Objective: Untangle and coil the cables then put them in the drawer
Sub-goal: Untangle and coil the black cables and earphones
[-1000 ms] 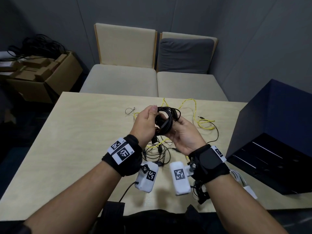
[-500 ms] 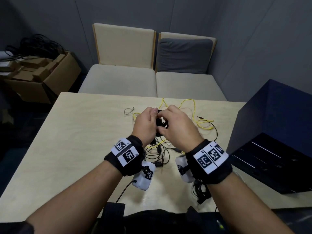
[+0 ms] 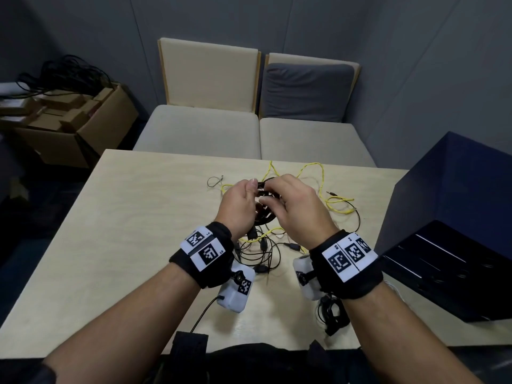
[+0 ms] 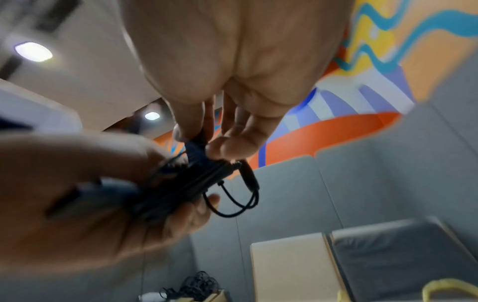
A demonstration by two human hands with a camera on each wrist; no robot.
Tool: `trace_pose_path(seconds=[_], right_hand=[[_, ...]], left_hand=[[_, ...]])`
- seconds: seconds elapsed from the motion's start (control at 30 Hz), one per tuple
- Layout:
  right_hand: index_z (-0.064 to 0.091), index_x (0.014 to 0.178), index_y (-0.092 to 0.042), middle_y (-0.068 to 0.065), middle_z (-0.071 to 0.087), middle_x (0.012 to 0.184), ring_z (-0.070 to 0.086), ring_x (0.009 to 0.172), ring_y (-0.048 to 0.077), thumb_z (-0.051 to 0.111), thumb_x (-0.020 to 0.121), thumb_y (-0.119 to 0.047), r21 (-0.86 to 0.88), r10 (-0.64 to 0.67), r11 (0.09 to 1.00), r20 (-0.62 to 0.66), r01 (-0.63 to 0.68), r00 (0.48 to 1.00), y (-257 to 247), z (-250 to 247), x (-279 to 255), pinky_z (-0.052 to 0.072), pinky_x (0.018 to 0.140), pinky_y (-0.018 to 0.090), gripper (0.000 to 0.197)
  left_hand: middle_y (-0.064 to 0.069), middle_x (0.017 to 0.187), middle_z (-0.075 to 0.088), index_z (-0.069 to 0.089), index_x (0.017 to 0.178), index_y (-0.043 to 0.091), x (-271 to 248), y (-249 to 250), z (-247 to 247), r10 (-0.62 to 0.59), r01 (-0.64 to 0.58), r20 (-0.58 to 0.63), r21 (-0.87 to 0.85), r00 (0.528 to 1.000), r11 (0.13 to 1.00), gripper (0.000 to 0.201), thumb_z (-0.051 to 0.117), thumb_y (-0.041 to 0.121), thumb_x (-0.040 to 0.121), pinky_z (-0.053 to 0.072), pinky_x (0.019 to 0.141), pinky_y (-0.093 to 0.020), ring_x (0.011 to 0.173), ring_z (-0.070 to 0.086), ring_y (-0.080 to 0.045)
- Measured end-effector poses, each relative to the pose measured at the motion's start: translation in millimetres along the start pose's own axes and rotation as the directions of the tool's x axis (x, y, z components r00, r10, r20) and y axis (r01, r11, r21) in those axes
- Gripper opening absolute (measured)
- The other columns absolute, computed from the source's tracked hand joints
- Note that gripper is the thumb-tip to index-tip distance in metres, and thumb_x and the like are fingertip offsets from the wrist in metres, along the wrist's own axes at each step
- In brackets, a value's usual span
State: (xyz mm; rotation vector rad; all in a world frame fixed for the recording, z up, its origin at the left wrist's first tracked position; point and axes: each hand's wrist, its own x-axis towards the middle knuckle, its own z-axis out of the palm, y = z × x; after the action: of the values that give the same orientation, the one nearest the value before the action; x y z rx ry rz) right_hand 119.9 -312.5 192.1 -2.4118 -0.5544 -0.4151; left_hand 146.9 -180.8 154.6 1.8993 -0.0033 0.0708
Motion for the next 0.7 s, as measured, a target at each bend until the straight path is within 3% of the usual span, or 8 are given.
trace_pose_path(seconds=[0.1,0.2,0.3,0.37,0.5,0.6,0.7], right_hand=[[0.059,0.095,-0.006,-0.003,0.056,0.081,0.046,0.071,0.011,0.061,0.091,-0.017,0.052,0.063,0.997,-0.010,-0.062,0.998,-0.5,-3.0,-0.7,0.037,0.064,0.022,0.011],[0.053,0.089,-0.007,0.001,0.059,0.068,0.057,0.059,0.015,0.057,0.093,-0.011,0.304,0.206,0.931,0.011,-0.199,0.979,-6.5,-5.5,-0.6,0.049,0.060,0.031,0.006],[0.048,0.084,-0.010,0.008,0.060,0.073,0.061,0.054,0.014,0.048,0.097,-0.002,0.683,0.396,0.669,0.008,-0.294,0.918,-6.5,-12.2,3.8,0.057,0.056,0.035,0.015],[0.046,0.084,-0.008,0.012,0.058,0.077,0.061,0.054,0.014,0.041,0.100,-0.002,0.853,0.487,0.457,-0.004,-0.251,0.873,-5.9,-19.6,7.2,0.056,0.054,0.031,0.018],[0.043,0.085,-0.006,0.009,0.061,0.074,0.058,0.055,0.016,0.038,0.098,-0.008,0.989,0.537,0.123,0.008,-0.087,0.843,-6.3,-34.8,4.8,0.053,0.052,0.027,0.015],[0.043,0.085,-0.008,0.006,0.062,0.072,0.057,0.058,0.017,0.046,0.090,-0.017,0.995,0.545,0.090,-0.018,-0.038,0.838,6.2,-46.4,-1.7,0.052,0.055,0.028,0.010],[0.045,0.091,-0.011,0.005,0.060,0.072,0.057,0.058,0.015,0.039,0.100,-0.011,0.981,0.589,0.165,-0.013,-0.104,0.808,27.1,-42.3,-9.1,0.052,0.055,0.027,0.011]], left_hand=[[-0.006,0.070,0.057,0.055,0.095,0.005,-0.4,4.8,0.3,-0.053,0.053,0.014,-0.050,0.999,0.997,0.035,0.032,0.030,0.103,0.050,0.050,-0.022,0.053,0.054,-0.014],[0.002,0.068,0.052,0.054,0.091,0.007,-1.5,7.2,1.1,-0.010,0.010,-0.003,0.047,1.000,0.999,0.035,0.031,0.030,0.103,0.043,0.045,-0.015,0.051,0.052,-0.012],[0.000,0.070,0.058,0.052,0.089,0.010,-3.0,8.2,1.4,-0.021,0.022,-0.009,0.017,1.000,1.000,0.032,0.031,0.030,0.103,0.045,0.046,-0.018,0.051,0.056,-0.013],[-0.009,0.066,0.062,0.051,0.088,0.011,-2.9,10.5,1.9,-0.019,0.019,-0.004,0.020,1.000,1.000,0.033,0.031,0.032,0.103,0.048,0.051,-0.026,0.048,0.057,-0.014],[-0.003,0.065,0.056,0.052,0.087,0.008,0.8,14.4,-1.6,-0.036,0.036,-0.012,0.013,0.999,0.999,0.036,0.031,0.032,0.103,0.043,0.042,-0.018,0.041,0.054,-0.007],[-0.005,0.070,0.054,0.050,0.083,0.009,5.2,10.9,-9.0,-0.089,0.089,-0.006,-0.049,0.996,0.995,0.037,0.031,0.033,0.103,0.040,0.039,-0.016,0.048,0.059,-0.013],[-0.002,0.069,0.050,0.047,0.075,0.013,6.6,10.1,-9.5,-0.072,0.070,-0.010,-0.139,0.997,0.988,0.037,0.032,0.030,0.103,0.047,0.049,-0.022,0.043,0.057,-0.006]])
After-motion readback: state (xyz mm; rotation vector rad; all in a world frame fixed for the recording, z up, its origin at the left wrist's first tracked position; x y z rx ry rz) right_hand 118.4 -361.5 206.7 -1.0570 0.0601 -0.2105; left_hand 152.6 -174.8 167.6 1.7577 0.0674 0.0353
